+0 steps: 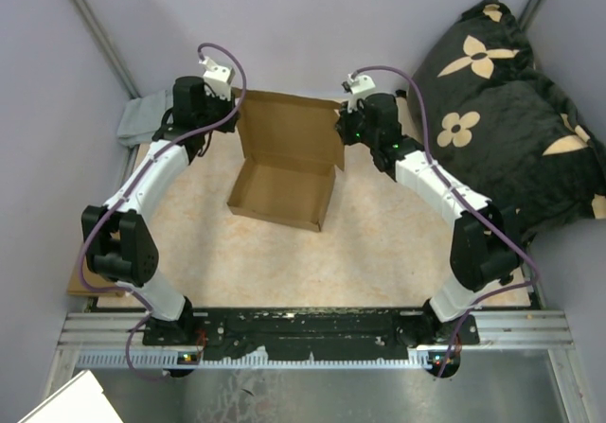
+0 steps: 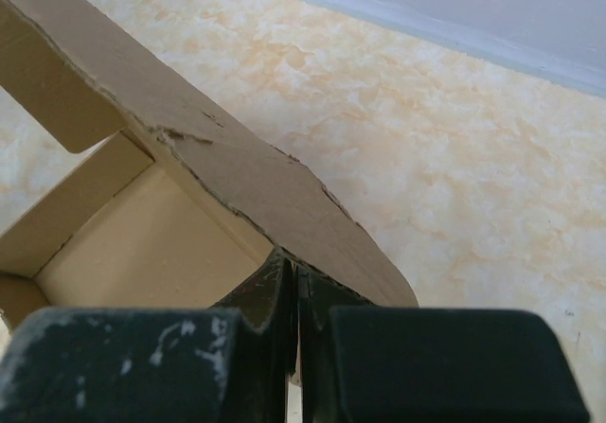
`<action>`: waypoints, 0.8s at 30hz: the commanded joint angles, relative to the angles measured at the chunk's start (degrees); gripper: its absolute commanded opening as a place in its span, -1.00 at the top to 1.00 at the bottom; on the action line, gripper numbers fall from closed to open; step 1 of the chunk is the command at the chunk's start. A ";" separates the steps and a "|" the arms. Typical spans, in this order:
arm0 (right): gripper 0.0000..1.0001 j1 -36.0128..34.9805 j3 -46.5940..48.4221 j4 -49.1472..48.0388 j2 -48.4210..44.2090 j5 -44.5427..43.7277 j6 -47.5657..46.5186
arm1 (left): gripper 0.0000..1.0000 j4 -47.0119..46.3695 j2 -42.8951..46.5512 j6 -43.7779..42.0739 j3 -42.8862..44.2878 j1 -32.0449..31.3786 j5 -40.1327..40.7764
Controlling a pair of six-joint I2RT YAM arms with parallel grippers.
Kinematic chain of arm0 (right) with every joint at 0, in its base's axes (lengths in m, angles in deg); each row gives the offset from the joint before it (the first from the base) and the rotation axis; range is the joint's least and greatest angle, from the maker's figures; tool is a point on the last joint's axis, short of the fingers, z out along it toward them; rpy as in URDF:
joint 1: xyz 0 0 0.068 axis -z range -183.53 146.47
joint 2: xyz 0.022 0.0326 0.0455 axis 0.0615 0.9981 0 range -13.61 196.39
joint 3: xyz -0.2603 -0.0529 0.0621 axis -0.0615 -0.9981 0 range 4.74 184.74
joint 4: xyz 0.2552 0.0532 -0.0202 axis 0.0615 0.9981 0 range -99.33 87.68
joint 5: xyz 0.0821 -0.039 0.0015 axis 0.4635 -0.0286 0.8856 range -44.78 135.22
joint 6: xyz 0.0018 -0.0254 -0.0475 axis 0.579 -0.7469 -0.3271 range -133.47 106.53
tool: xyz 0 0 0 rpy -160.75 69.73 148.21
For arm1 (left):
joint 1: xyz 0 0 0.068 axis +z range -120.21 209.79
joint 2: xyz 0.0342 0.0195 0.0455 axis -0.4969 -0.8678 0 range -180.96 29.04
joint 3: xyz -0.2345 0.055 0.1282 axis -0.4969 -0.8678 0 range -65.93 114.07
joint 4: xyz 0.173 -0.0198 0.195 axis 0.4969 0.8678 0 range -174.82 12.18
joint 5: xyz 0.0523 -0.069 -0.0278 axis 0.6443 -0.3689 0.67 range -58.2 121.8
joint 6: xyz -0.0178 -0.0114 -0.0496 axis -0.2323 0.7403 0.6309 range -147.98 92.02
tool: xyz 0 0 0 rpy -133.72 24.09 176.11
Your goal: Fold the paper box
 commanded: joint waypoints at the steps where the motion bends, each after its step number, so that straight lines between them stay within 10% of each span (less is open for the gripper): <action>1: 1.00 -0.47 4.52 -0.60 -1.42 1.19 0.79 | 0.64 1.63 -0.92 1.04 0.66 0.03 0.21; 4: 1.00 -0.48 5.18 0.69 -1.15 1.18 0.89 | 1.00 3.29 -1.18 1.51 1.72 0.10 2.24; 13: 0.43 -0.54 14.43 16.37 1.59 0.94 1.85 | 1.00 8.45 2.02 5.25 3.46 0.12 2.09; 24: 0.47 -0.54 27.54 36.15 10.45 -0.11 2.90 | 1.00 6.14 10.37 9.12 -5.79 -0.06 -3.51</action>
